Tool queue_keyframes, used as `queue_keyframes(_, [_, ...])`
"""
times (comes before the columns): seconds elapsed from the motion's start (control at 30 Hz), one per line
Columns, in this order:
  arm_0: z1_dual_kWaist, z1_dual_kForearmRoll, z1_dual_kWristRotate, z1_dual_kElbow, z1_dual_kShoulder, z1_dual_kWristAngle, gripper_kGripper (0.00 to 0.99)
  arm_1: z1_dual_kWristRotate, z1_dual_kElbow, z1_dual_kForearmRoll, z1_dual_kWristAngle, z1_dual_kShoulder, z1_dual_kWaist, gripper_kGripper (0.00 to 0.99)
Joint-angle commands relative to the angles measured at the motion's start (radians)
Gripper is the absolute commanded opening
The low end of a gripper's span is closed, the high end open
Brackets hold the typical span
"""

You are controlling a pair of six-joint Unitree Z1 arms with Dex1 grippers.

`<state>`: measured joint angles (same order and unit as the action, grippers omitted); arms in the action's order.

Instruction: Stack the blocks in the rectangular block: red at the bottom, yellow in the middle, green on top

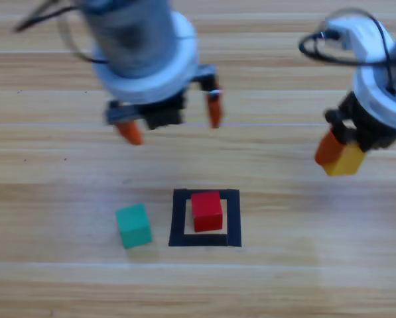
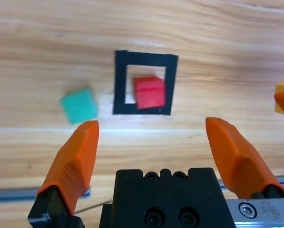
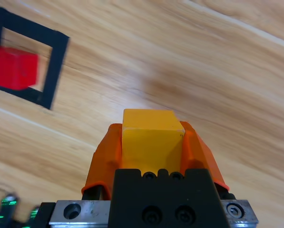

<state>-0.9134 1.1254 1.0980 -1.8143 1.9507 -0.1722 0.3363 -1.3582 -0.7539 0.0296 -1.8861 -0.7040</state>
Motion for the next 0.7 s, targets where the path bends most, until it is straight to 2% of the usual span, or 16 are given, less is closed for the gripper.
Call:
queue_keyframes(0.03, [0.045, 0.008, 0.069, 0.159, -0.052, -0.006, 0.960, 0.113, -0.211, -0.188, 0.013, -0.171, -0.065, 0.000])
queue_keyframes(0.2, [0.053, -0.006, 0.112, 0.268, -0.090, 0.014, 0.960, 0.175, -0.288, -0.208, 0.003, -0.192, -0.129, 0.000])
queue_keyframes(0.43, [0.083, -0.144, 0.135, 0.507, -0.228, 0.053, 0.960, 0.241, -0.418, -0.265, -0.025, -0.260, -0.207, 0.000])
queue_keyframes(0.7, [0.131, -0.145, 0.115, 0.621, -0.440, 0.023, 0.965, 0.277, -0.545, -0.311, -0.037, -0.373, -0.256, 0.000])
